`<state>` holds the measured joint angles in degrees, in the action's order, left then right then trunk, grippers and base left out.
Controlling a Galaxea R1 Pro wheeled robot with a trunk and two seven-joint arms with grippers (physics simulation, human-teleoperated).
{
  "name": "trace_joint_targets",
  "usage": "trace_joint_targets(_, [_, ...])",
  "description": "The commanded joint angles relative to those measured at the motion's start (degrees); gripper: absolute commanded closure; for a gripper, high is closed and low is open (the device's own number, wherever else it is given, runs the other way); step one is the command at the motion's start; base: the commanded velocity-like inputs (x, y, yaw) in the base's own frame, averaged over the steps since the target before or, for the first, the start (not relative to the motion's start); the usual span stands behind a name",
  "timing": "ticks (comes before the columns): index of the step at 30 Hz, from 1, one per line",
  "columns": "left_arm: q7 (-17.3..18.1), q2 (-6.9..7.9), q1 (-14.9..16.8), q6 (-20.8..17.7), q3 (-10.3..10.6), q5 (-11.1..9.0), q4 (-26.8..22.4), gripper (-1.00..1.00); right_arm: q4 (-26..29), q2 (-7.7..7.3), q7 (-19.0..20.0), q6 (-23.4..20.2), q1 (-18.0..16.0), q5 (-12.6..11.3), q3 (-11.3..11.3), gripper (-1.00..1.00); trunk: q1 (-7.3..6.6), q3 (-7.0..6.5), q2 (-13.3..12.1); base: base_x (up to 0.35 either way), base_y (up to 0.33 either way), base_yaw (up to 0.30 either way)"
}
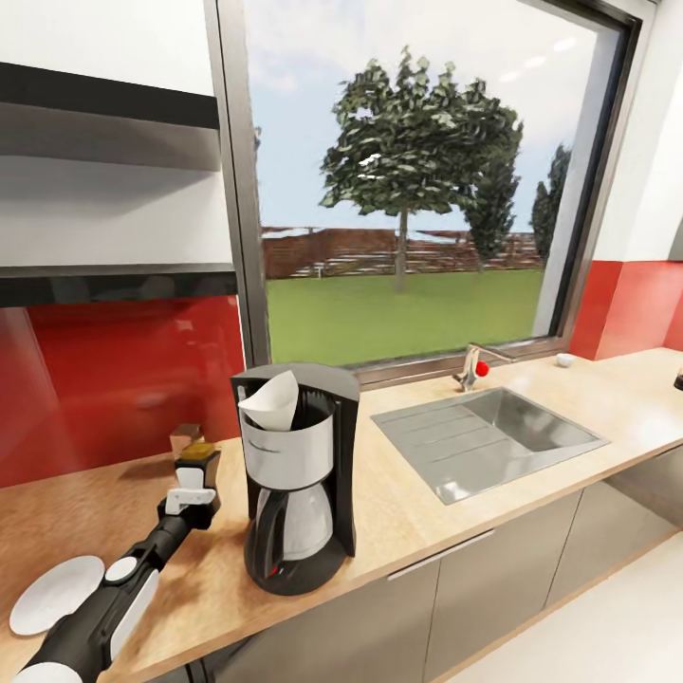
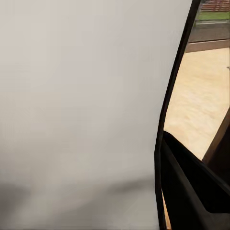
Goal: Set up a coffee station on the kitchen countertop: keep the coffee maker on the countertop, move the bottle of coffee from the kitchen shelf to the counter next to the coffee maker, place a paper coffee filter on top of the coffee maker, put the saucer next to the coffee maker with the coffee cup on the saucer, and place the electric kettle next to the coffee maker.
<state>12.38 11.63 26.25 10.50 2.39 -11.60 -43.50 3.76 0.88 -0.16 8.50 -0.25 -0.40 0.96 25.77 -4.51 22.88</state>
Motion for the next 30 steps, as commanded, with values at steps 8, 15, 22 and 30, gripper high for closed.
trace_joint_targets(8, [0.1, -0.02, 0.0, 0.8, 0.2, -0.6, 3.1, 1.0, -0.1, 0.05, 0.0, 0.2, 0.0, 0.0, 0.1, -1.0, 0.02, 0.02, 0.0, 0.001, 0.0, 0.0])
trace_joint_targets(15, [0.1, -0.06, 0.0, 0.8, 0.2, -0.6, 3.2, 1.0, -0.1, 0.05, 0.0, 0.2, 0.0, 0.0, 0.1, -1.0, 0.02, 0.02, 0.0, 0.0, 0.0, 0.0])
trace_joint_targets(22, [0.1, -0.1, 0.0, 0.8, 0.1, -0.6, 3.4, 1.0, -0.1, 0.03, 0.0, 0.2, 0.0, 0.0, 0.1, -1.0, 0.02, 0.02, 0.0, 0.0, 0.0, 0.0])
trace_joint_targets(30, [0.1, -0.11, 0.0, 2.8, 0.1, -0.7, 4.3, 1.0, -0.1, 0.0, 0.0, 0.2, 0.0, 0.0, 0.1, -1.0, 0.02, 0.02, 0.0, 0.023, 0.0, 0.0])
